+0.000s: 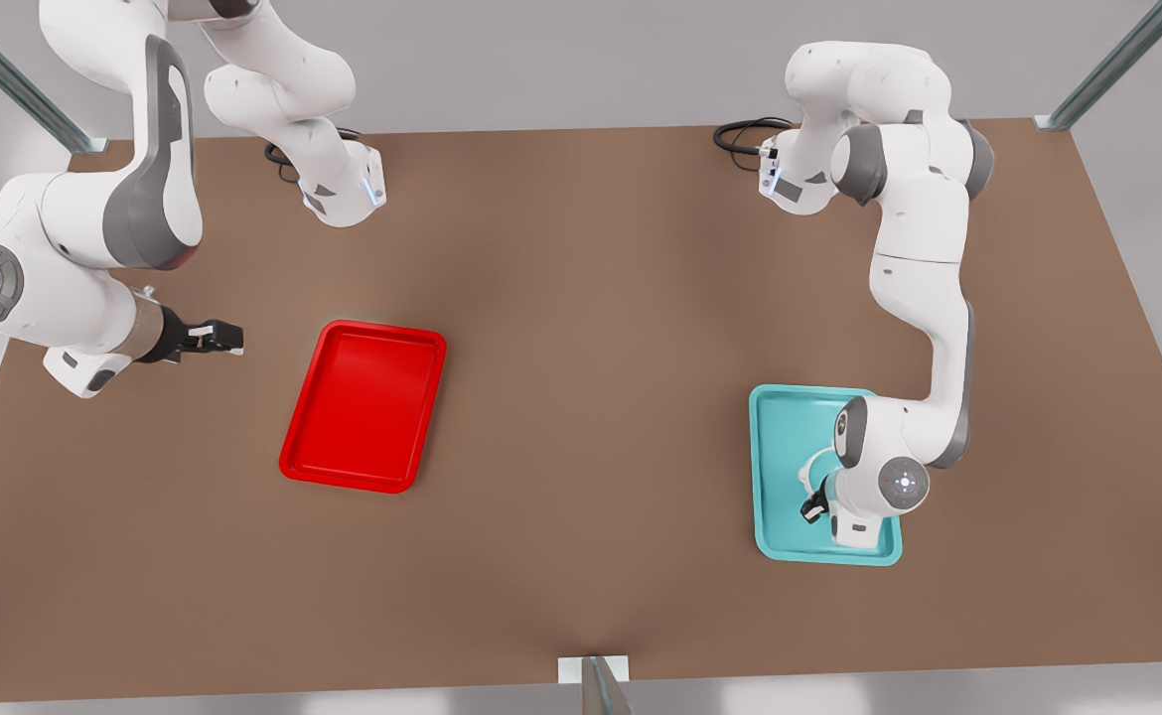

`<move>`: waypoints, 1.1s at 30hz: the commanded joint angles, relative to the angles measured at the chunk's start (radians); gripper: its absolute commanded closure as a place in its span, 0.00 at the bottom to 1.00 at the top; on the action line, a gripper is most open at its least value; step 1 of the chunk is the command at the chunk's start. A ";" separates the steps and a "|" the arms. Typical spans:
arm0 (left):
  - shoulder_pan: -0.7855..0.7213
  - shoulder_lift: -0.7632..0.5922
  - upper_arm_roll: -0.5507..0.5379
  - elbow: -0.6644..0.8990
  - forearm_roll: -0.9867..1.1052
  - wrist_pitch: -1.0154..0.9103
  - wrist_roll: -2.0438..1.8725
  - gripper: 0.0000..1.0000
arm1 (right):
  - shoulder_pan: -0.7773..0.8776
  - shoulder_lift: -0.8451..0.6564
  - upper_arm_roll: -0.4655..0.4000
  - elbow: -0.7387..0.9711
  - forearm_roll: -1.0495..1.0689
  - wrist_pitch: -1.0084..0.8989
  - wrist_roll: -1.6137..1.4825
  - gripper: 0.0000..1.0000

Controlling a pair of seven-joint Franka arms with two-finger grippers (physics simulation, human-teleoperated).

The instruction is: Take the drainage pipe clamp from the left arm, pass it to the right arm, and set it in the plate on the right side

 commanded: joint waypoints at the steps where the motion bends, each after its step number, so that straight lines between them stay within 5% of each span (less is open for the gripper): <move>1: 0.000 -0.004 0.000 0.002 -0.002 -0.004 -0.032 0.79 | 0.000 -0.002 -0.001 0.000 0.000 -0.001 -0.001 0.00; 5: -0.025 -0.019 -0.002 0.055 -0.004 -0.144 -0.064 0.79 | 0.002 0.000 -0.001 -0.001 0.000 -0.001 -0.001 0.00; 9: -0.153 -0.080 -0.078 0.314 -0.001 -0.540 -0.478 0.79 | 0.002 0.000 0.001 -0.001 0.000 0.001 -0.003 0.00; 18: -0.273 -0.060 -0.212 0.333 -0.053 -0.330 -1.425 0.79 | 0.121 0.032 0.008 -0.029 -0.040 0.068 0.009 0.00; 29: -0.318 -0.039 -0.212 0.333 -0.068 -0.207 -1.770 0.79 | 0.473 0.233 0.010 -0.050 0.177 0.409 0.497 0.00; 33: -0.345 -0.040 -0.227 0.333 -0.057 -0.195 -1.621 0.79 | 0.542 0.299 0.010 -0.003 0.253 0.521 0.666 0.00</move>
